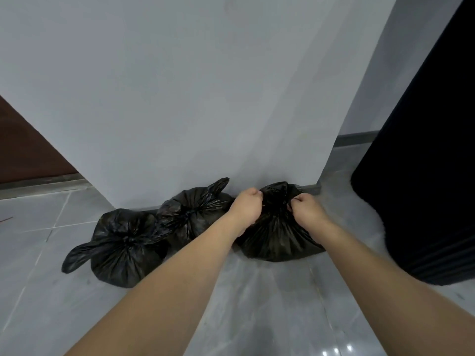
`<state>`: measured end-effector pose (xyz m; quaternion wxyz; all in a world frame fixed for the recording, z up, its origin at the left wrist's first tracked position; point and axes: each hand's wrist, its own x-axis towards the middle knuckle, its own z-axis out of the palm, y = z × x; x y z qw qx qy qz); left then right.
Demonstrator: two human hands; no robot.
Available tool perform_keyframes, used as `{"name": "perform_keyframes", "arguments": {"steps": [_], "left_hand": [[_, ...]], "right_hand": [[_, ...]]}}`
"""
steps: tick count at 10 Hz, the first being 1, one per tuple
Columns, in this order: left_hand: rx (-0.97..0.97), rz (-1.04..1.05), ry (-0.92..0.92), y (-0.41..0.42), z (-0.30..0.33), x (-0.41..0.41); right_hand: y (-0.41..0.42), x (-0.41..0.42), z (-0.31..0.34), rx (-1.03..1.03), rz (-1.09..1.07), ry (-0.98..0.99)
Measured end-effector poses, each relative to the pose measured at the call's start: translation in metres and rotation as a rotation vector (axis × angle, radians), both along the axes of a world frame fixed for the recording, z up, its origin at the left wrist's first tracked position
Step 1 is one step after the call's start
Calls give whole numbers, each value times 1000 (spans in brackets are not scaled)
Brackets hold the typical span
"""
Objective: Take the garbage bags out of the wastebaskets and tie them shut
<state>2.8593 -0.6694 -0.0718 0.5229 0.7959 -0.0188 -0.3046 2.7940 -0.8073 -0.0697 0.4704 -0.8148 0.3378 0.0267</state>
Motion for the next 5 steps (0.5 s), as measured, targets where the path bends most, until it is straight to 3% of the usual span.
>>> {"name": "perform_keyframes", "arguments": {"steps": [5], "left_hand": [[70, -27, -91, 3, -29, -7]], "right_hand": [[8, -24, -12, -307, 72, 51]]}}
